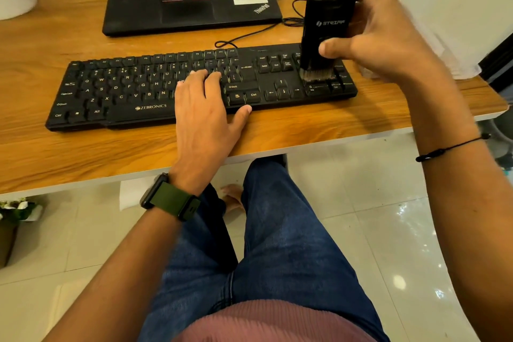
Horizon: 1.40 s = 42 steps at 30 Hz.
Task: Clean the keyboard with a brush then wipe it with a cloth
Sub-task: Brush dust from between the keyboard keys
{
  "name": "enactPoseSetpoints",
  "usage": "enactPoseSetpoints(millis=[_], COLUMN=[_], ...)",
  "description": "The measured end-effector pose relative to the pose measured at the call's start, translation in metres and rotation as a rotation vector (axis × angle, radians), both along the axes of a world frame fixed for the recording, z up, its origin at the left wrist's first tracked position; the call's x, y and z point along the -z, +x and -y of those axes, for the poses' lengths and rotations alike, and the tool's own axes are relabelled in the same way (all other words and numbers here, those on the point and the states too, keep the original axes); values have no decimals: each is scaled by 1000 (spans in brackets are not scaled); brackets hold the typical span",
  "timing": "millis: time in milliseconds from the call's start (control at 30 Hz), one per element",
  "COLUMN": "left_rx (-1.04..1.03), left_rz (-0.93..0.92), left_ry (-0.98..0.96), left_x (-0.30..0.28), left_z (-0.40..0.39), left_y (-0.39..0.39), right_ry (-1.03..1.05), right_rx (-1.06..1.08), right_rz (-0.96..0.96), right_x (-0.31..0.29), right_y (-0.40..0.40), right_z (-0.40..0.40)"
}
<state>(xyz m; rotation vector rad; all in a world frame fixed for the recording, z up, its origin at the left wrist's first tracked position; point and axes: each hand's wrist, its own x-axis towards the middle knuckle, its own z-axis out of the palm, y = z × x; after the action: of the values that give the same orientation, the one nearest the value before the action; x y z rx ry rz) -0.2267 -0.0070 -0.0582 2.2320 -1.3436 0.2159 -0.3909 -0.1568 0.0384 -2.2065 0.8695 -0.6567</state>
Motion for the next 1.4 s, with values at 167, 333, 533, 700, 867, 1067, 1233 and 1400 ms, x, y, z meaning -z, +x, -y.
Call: enactPoseSetpoints(millis=[167,333,533,700,867,1067,1233,1400], left_rx=[2,4,-3,0,4,12,11,18], left_rz=[16,27,25,28,40,53,47,46], left_ry=[3,11,14,11,2,-1,-6,-10], left_x=[1,1,0,0,0,2,1,2], left_z=[1,0,0,-1,-1,0,0,0], left_y=[0,1,0,0,-1,2,1,1], right_ry=[98,131,24,10,157,163,122,80], right_rx=[-138,-155,40,149,-34,-122,60,138], right_rz=[65,136,-19,62,100,182,77,155], right_x=[12,24,15,7,20,19,14,7], right_y=[20,28,-20,-48,-20,-8,-51,-72], right_z=[-19,-21,14,23,1,-3,23,28])
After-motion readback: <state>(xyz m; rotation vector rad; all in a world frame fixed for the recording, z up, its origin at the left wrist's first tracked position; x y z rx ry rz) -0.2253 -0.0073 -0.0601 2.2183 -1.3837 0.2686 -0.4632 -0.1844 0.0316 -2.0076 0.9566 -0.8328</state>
